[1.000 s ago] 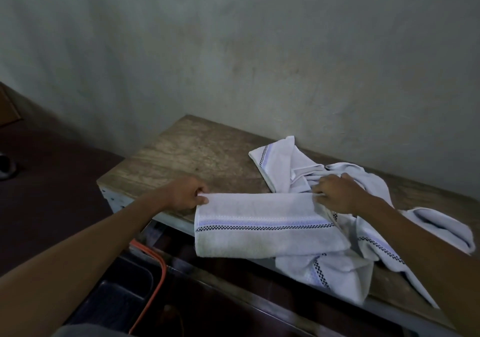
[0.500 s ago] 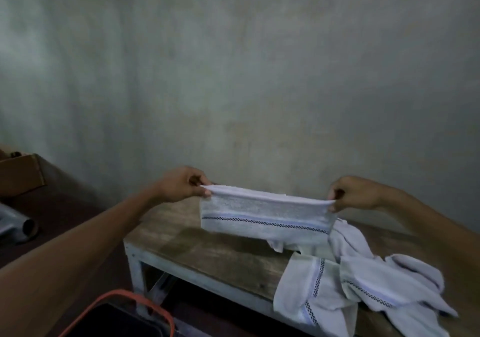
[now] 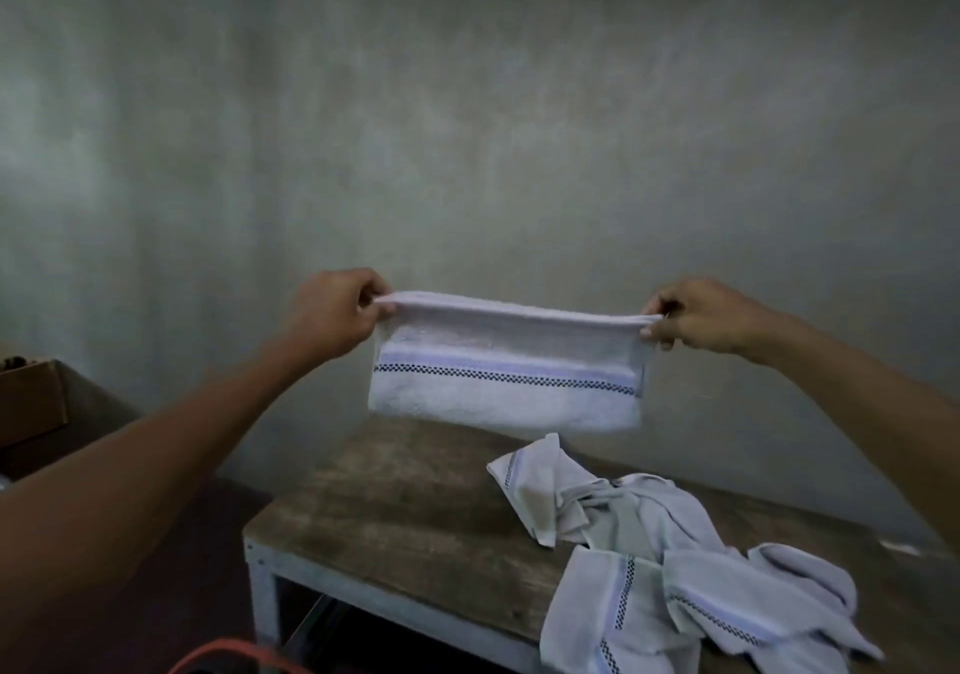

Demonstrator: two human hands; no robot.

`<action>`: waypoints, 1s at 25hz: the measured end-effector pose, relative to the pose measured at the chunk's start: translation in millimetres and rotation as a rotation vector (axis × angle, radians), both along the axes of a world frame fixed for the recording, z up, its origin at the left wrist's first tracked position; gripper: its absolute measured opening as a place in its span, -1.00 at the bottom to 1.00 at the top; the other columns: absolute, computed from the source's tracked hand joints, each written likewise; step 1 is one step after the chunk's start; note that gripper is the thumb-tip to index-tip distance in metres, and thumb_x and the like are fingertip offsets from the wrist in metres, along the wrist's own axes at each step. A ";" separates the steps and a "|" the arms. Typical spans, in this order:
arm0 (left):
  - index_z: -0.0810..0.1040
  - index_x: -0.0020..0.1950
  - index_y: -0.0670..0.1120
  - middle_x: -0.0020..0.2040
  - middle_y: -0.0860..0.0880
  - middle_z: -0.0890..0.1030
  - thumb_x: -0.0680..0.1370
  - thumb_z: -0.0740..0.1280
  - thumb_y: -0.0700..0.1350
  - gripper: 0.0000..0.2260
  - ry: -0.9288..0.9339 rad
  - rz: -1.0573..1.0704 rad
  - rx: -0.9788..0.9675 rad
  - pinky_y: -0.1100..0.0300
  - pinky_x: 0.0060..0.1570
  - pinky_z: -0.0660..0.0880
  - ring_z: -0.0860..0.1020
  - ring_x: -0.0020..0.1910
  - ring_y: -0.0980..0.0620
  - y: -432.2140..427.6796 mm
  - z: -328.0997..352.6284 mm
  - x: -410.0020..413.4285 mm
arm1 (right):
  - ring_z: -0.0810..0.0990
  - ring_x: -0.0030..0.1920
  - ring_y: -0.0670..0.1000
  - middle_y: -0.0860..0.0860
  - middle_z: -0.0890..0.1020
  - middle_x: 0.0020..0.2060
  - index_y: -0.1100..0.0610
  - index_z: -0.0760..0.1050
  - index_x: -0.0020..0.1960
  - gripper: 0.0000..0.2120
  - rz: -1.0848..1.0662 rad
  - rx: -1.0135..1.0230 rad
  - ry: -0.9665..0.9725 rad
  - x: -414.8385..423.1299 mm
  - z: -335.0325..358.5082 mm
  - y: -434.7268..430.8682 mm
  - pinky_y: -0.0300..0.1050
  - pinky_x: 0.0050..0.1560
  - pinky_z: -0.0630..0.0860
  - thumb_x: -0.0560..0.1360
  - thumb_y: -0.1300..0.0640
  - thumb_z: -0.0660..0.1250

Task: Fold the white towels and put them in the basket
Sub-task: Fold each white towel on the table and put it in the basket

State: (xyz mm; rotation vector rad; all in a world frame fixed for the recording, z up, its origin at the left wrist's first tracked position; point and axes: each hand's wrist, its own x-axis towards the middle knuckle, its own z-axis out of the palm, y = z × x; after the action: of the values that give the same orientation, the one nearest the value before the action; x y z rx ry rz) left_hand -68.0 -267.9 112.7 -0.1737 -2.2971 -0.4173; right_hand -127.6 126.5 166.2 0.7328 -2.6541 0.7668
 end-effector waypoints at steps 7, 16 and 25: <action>0.67 -0.03 -0.12 -0.15 -0.06 0.68 0.49 0.40 -0.15 -0.90 -0.351 -0.153 0.027 0.25 -0.12 0.49 0.58 -0.20 0.12 -8.9 -9.8 -4.4 | 0.47 -0.48 -0.06 0.05 0.58 -0.49 0.14 0.59 -0.15 -0.89 0.074 0.061 -0.232 -15.0 -31.5 5.2 -0.33 -0.47 0.42 0.51 0.27 0.33; 0.60 -0.26 0.06 -0.42 0.25 0.60 0.41 0.48 -0.14 -0.87 -0.748 -0.245 0.180 0.40 -0.28 0.41 0.53 -0.39 0.29 -38.8 -130.4 -44.6 | 0.50 -0.41 0.00 0.11 0.58 -0.41 0.13 0.54 -0.27 -0.81 0.109 0.367 -0.567 -80.5 -143.7 -35.2 -0.21 -0.40 0.40 0.52 0.24 0.32; 0.64 -0.11 -0.09 -0.16 0.00 0.66 0.43 0.46 -0.14 -0.92 -0.284 -0.032 0.116 0.15 -0.14 0.51 0.60 -0.18 0.03 -42.8 -210.9 -48.9 | 0.54 -0.22 0.13 0.13 0.59 -0.26 0.21 0.56 -0.19 -0.95 0.027 0.190 0.054 -96.3 -227.2 -50.9 -0.14 -0.21 0.35 0.39 0.33 0.38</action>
State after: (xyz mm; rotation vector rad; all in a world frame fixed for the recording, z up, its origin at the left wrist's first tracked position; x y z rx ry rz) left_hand -116.8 -310.7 -98.2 -0.0978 -2.5408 -0.6246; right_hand -223.9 75.5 -61.0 0.8256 -2.6981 0.4987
